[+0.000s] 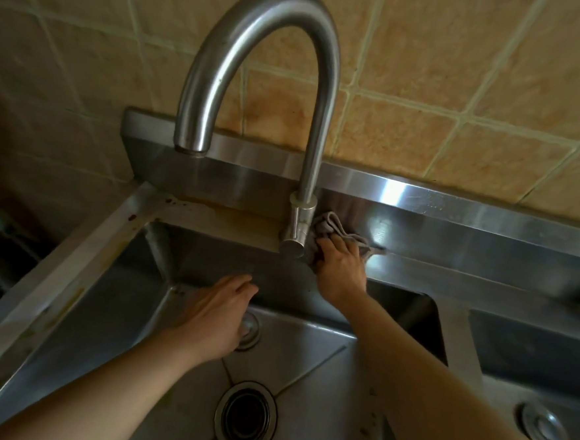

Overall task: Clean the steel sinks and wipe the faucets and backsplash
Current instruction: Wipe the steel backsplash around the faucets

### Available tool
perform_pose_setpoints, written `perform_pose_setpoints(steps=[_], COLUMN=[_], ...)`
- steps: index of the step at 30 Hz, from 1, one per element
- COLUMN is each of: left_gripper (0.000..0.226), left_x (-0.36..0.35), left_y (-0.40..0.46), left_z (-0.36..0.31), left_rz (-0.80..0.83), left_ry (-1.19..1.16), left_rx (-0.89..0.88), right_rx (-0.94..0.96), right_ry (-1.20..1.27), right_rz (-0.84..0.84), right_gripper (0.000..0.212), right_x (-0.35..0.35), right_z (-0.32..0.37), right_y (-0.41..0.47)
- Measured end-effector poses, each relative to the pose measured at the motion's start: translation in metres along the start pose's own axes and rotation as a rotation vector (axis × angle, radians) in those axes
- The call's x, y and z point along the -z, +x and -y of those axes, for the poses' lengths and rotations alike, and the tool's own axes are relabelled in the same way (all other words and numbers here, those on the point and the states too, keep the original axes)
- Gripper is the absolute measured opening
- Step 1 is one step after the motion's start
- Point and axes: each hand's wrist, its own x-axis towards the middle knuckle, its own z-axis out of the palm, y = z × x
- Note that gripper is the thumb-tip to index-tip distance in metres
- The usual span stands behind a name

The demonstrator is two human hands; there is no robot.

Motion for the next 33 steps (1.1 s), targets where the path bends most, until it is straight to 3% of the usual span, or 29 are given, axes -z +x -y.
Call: perform_pose_setpoints(steps=[3,10,14,19,26,30,33], left_gripper=[0.065,0.066,0.064,0.063,0.062,0.06,0.057], left_x=[0.002,0.007,0.003,0.001,-0.005,-0.009,-0.013], left_y=[-0.005,-0.006,-0.008,-0.027,-0.081,-0.125,-0.163], left_z=[0.0,-0.014,-0.024,-0.048,-0.077,-0.089,-0.097], left_rz=[0.007,-0.012,0.014,0.046,0.129,0.132,0.146], left_ry=[-0.012,-0.024,-0.057,-0.097,-0.081,-0.082,-0.048], left_rx=[-0.001,-0.068,-0.089,-0.11,-0.116,-0.085,-0.059], right_rx=[0.021,-0.366,-0.371,-0.373,-0.296,-0.365,-0.288], right_ry=[0.049,0.033,0.041,0.134,0.341,0.216,0.381], right_rz=[0.074,0.056,0.073,0.022,-0.005,0.097,0.066], right_gripper=[0.06,0.061,0.061,0.038,0.043,0.039,0.043], right_x=[0.008,0.031,0.035,0.031,0.049,0.05,0.059], right_z=[-0.027,-0.121,-0.119,-0.111,-0.108,-0.105,-0.098], right_y=[-0.004,-0.049,-0.069,-0.123,-0.203,-0.254,-0.303])
